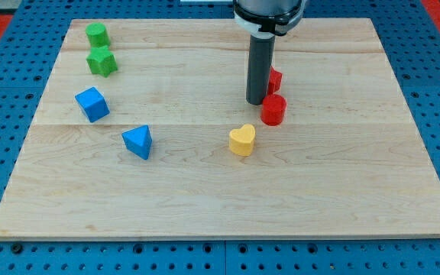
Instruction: Push the red blocks towards the right and move away
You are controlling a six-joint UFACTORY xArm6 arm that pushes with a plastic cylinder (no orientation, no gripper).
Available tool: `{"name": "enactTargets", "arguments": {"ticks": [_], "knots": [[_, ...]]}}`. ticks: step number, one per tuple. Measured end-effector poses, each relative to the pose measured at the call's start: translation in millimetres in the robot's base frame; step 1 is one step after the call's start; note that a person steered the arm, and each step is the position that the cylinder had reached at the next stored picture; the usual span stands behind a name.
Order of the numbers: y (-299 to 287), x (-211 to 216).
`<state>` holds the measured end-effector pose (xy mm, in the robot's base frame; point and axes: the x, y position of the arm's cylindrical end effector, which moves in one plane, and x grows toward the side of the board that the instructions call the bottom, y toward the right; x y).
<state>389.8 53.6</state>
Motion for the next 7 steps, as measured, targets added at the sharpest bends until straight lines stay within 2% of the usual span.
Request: {"name": "enactTargets", "arguments": {"ticks": [1, 3, 4, 5, 7], "knots": [[0, -25], [-7, -39], [-51, -39], [-126, -39], [-156, -32]]}}
